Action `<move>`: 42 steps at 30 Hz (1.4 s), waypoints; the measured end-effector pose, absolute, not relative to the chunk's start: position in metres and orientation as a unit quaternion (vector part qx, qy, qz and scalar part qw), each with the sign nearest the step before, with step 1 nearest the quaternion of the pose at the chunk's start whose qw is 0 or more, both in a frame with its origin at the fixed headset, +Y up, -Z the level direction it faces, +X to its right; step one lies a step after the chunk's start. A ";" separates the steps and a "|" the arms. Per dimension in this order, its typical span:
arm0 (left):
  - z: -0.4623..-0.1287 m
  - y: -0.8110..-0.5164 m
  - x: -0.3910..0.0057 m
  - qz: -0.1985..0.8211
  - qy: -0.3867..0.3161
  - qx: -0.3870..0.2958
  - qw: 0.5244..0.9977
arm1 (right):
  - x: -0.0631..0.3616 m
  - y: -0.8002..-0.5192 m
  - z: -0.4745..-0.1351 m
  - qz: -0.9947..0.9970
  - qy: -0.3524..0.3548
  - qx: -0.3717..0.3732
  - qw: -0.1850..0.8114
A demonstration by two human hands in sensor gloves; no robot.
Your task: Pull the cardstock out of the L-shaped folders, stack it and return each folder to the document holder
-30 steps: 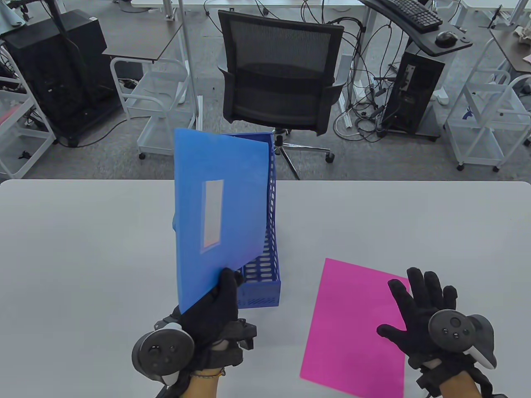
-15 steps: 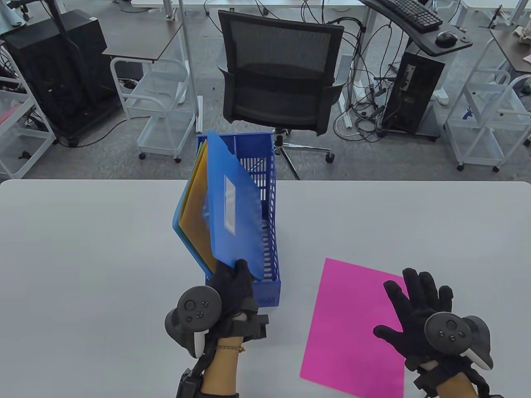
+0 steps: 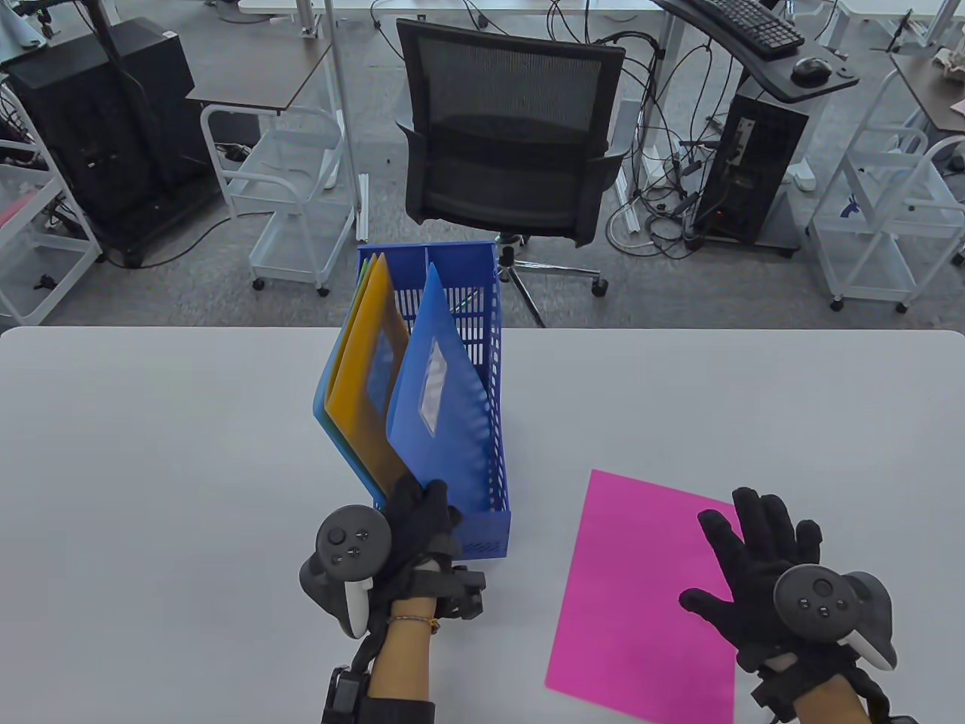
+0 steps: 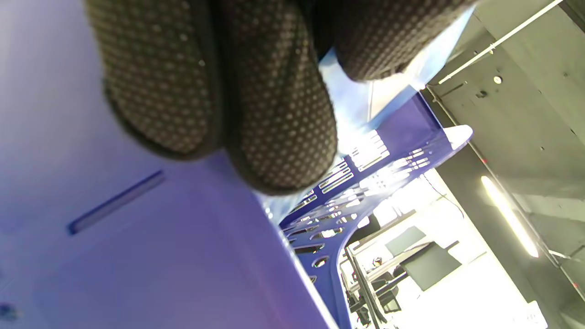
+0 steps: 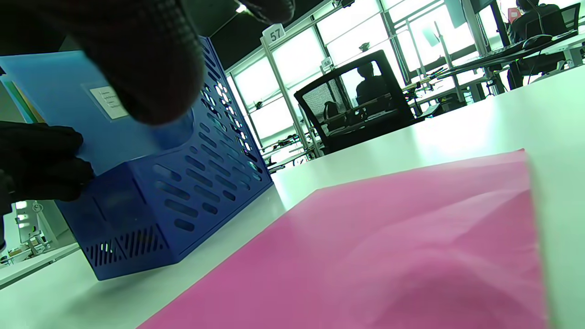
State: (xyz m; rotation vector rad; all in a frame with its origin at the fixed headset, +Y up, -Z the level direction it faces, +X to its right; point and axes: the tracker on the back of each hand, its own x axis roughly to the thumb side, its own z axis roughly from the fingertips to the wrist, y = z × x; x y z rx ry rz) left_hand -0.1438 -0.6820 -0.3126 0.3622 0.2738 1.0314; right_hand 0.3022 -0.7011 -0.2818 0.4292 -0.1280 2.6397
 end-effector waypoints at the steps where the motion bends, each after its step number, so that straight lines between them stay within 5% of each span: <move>1: -0.312 -0.682 -0.146 0.482 0.127 0.173 0.849 | 0.302 -0.701 -0.282 0.960 -0.047 0.155 0.229; 9: -0.288 -0.653 -0.155 0.456 0.104 0.231 0.853 | 0.303 -0.701 -0.281 0.960 -0.047 0.152 0.232; 19: -0.253 -0.621 -0.214 0.435 0.053 0.402 0.804 | 0.305 -0.701 -0.281 0.960 -0.046 0.144 0.234; 31: -0.282 -0.641 -0.228 0.411 0.120 0.255 0.867 | 0.306 -0.706 -0.286 0.964 -0.029 0.132 0.231; 42: -0.302 -0.650 -0.218 0.385 0.132 0.232 0.883 | 0.307 -0.706 -0.288 0.963 -0.024 0.128 0.236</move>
